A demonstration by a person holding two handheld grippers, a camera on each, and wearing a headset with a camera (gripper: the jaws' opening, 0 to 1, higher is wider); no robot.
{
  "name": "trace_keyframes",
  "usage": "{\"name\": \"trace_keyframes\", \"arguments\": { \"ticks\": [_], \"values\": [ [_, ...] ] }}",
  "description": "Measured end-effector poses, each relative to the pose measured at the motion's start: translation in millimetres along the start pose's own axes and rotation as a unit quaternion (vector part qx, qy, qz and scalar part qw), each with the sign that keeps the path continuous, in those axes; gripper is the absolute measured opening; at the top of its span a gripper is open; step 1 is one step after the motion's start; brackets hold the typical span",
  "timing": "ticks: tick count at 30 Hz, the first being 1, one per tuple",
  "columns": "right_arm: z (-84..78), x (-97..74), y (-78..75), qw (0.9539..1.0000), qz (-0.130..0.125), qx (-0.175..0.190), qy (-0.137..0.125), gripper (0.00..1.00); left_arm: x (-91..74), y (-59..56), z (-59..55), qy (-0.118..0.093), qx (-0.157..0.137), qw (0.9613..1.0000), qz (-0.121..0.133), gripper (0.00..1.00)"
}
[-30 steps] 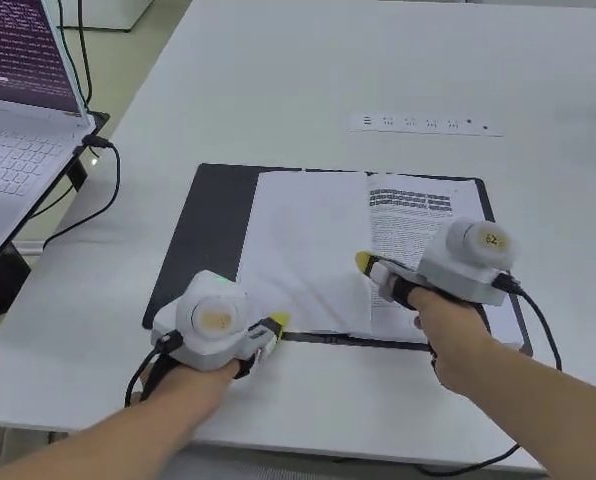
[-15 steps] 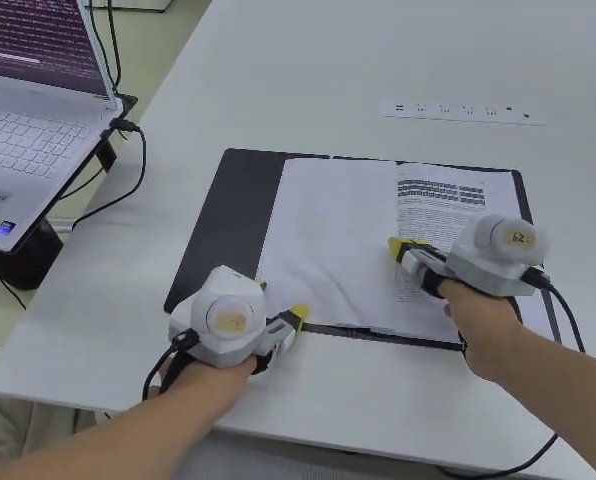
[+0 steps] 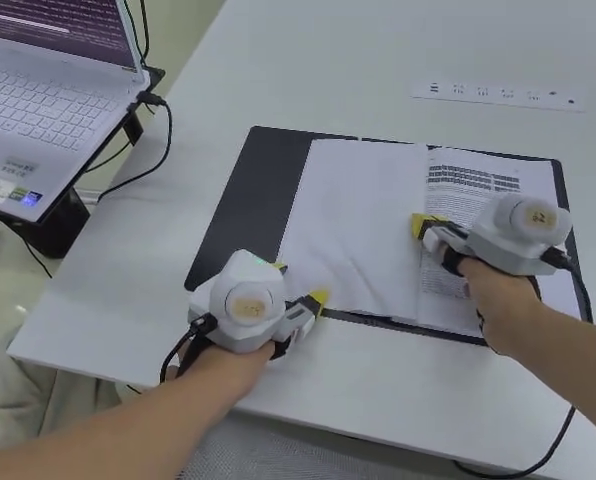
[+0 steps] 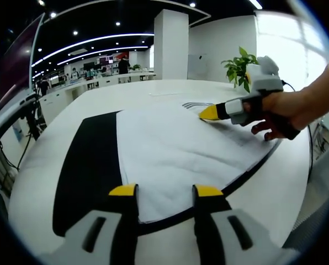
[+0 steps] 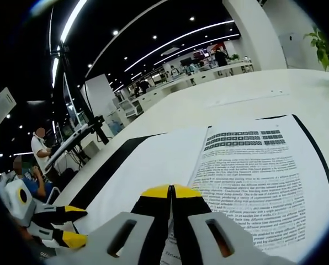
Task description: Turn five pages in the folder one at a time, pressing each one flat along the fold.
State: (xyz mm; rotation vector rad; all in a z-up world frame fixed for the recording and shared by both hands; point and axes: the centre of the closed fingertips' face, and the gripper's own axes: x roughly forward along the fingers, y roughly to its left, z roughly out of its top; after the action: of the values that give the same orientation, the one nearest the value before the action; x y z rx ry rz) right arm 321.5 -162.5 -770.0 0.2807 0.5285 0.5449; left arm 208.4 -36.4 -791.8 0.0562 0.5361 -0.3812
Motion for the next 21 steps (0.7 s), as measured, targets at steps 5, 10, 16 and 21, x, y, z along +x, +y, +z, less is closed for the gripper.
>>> {"name": "trace_keyframes", "arguments": {
  "ticks": [5, 10, 16, 21],
  "values": [
    [5.9, 6.5, -2.3, 0.9999, -0.011, -0.003, -0.006, 0.0, -0.3, -0.8, -0.2, -0.003, -0.002, 1.0, 0.0, 0.38],
    [11.9, 12.4, -3.8, 0.9998, -0.017, -0.01, -0.01, 0.0, -1.5, -1.7, 0.0, -0.005, -0.003, 1.0, 0.001, 0.38],
    [21.9, 23.8, -10.9, 0.9994, -0.029, -0.006, -0.017, 0.0, -1.6, -2.3, -0.3, -0.007, -0.004, 1.0, 0.002, 0.38],
    [28.8, 34.2, -20.4, 0.9991, -0.036, -0.004, -0.021, 0.0, -2.3, -2.9, 0.5, -0.009, -0.006, 0.9999, 0.003, 0.38]
  ]
}}
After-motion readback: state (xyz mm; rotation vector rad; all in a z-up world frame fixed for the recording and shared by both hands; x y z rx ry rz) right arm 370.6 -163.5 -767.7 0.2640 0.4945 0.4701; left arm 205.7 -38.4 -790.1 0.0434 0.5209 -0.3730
